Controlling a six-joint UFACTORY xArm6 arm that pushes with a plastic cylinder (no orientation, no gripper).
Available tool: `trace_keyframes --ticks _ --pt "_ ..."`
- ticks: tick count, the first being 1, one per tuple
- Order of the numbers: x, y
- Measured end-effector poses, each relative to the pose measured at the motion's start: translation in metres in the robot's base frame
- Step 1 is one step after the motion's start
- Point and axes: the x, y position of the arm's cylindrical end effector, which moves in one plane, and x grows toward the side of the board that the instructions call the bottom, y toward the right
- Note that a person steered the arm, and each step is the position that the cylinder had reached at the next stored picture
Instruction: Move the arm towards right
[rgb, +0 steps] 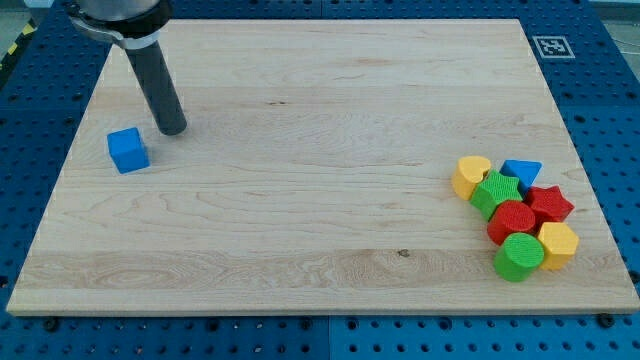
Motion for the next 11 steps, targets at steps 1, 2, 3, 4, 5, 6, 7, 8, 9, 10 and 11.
trace_keyframes --ticks 1,2,3,4,5,6,7,8,9,10,11 --pt "0.0 0.001" --pt "0.0 0.014" --pt "0.0 0.029" --pt "0.0 0.039" --pt "0.0 0.043" --pt "0.0 0.044" --pt "0.0 0.048" --pt "-0.001 0.074" --pt "-0.01 0.116" --pt "-0.013 0.185" --pt "-0.013 0.27"
